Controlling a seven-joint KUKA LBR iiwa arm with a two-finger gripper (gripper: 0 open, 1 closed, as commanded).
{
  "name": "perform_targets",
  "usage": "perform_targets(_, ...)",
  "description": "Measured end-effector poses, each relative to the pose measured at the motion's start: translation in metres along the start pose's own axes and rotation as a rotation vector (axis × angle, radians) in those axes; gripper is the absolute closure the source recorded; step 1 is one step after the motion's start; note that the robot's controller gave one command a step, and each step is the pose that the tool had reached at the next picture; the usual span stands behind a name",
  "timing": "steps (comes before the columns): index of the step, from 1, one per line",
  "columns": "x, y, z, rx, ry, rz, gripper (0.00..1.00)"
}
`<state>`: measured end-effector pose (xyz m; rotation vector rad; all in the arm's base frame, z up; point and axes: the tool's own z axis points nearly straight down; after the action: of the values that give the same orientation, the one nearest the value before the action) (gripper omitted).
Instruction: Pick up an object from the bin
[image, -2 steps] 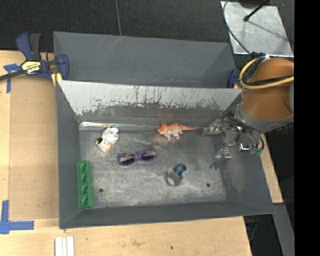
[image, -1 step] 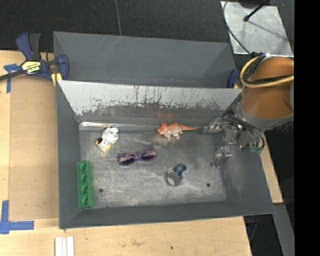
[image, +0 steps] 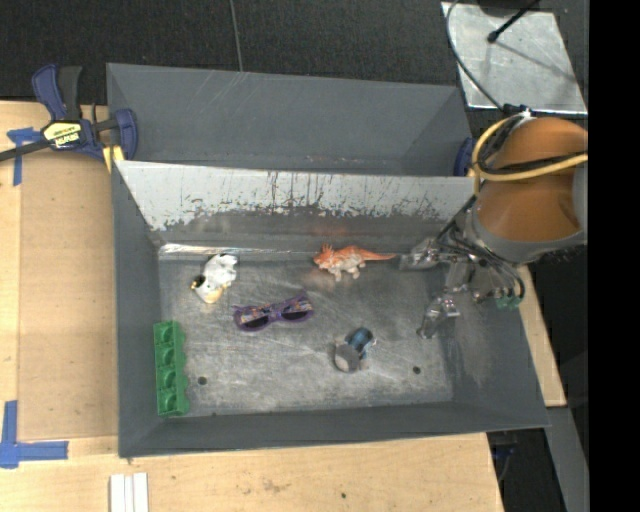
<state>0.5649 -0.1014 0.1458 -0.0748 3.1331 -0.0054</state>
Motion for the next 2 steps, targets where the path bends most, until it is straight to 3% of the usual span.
perform_targets(1, 0.026, 0.037, 0.016, -0.004, 0.004, -0.319, 0.0)
perform_targets(2, 0.039, 0.063, 0.014, -0.005, 0.006, -0.26, 0.0)
